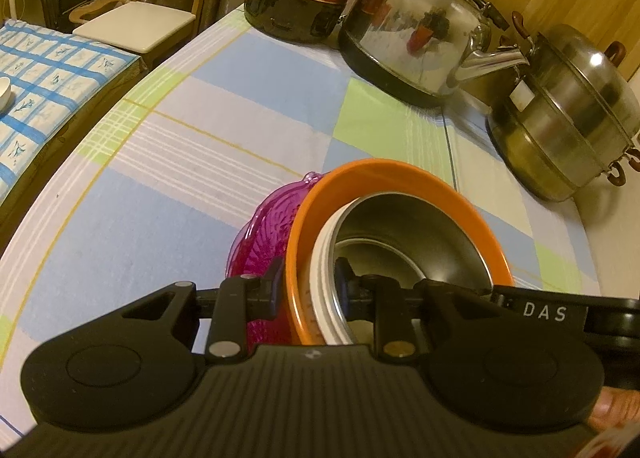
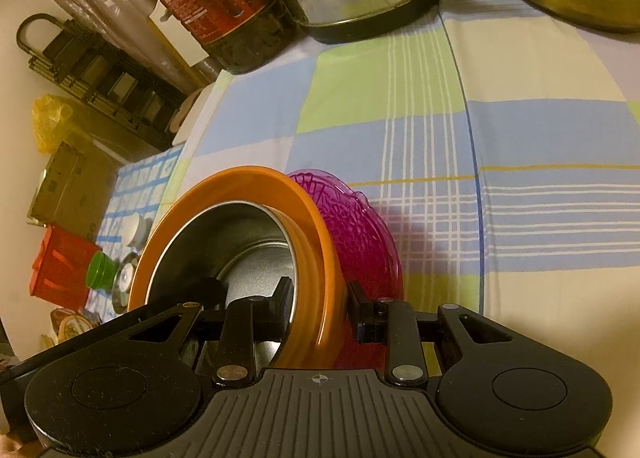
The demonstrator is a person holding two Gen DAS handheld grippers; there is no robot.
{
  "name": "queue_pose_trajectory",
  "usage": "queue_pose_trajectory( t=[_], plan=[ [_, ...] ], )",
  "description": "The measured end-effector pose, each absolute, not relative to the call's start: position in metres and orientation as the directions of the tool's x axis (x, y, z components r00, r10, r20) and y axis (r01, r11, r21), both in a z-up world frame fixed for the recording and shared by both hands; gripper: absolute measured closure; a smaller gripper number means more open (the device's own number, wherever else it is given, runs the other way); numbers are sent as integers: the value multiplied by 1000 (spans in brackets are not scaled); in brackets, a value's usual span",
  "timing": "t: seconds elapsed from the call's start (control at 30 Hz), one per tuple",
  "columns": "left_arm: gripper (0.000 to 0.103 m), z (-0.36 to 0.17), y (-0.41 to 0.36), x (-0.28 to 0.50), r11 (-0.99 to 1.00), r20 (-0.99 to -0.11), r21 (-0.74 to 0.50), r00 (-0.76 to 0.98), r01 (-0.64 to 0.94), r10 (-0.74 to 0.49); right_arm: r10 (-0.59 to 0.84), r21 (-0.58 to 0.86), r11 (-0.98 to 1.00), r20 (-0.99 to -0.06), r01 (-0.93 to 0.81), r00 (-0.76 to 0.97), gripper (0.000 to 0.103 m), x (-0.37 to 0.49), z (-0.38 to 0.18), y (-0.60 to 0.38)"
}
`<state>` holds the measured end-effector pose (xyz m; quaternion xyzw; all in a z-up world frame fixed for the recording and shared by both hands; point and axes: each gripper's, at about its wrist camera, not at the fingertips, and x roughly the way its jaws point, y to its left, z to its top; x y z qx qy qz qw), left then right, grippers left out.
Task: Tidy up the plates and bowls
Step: 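Lower the orange bowl stack onto the pink dish stack with both tools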
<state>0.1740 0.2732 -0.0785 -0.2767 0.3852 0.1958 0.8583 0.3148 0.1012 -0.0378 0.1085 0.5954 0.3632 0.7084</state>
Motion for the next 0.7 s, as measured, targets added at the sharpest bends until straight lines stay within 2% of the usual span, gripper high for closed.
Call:
queue_pose_trajectory(
  t=[0.7],
  plan=[
    [80, -82, 279, 174, 750, -760, -356, 640, -558, 115, 640, 575, 714, -767, -400, 40, 73, 310, -37, 103]
  ],
)
